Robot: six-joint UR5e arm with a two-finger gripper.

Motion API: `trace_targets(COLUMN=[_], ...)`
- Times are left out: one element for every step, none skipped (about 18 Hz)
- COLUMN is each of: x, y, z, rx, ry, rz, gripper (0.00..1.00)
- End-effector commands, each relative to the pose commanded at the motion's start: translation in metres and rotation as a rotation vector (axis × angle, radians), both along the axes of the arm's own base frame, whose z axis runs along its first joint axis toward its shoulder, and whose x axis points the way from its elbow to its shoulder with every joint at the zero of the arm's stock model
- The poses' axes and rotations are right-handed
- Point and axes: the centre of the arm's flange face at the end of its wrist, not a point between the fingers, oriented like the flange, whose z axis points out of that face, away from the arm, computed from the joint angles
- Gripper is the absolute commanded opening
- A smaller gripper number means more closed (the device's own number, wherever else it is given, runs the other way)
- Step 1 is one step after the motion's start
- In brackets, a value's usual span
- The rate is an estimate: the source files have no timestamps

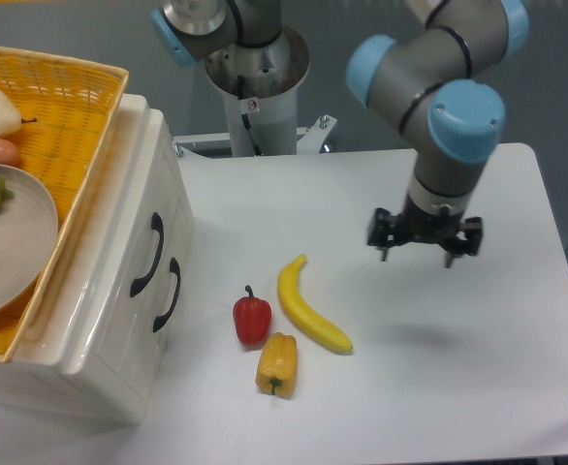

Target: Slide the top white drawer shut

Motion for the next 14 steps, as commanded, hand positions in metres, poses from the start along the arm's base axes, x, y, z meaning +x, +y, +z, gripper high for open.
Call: trace_targets(x=[-0.01, -0.021, -0.029, -0.037, -0.045, -0.054, -0.061, -0.069, -0.077, -0.079, -0.079, -0.079, -0.079, -0.079], y=[-0.008, -0.017, -0.019, -0.018, -0.023, -0.033, -0.035, -0.04, -0.05, -0.051, -0.051, -0.05, -0.05, -0.05], z=[-0.007, -0.012, -0.015, -0.019, -0.024, -0.029, -0.033, -0.039, -0.048, -0.053, -0.056, -0.057, -0.058, -0.059], rx=[-0.005, -0.005, -0.006, -0.012, -0.02, -0.026, -0.031, -0.033, -0.038, -0.042, -0.044, -0.043, -0.04, -0.038], ry=[0.004, 0.014, 0.025, 0.027, 0.021, 0.016, 0.013, 0.004, -0.01, -0.016, -0.02, -0.022, -0.023, -0.025], rz=[0.002, -0.005, -0.043, -0.094, -0.134, -0.161, -0.199, -0.232, -0.254, -0.28, -0.286, -0.288, -0.288, -0.288], gripper=[1.0, 1.0, 1.0, 1.0, 1.0, 1.0, 1.0, 1.0, 1.0, 1.0, 1.0, 1.0, 1.0, 1.0])
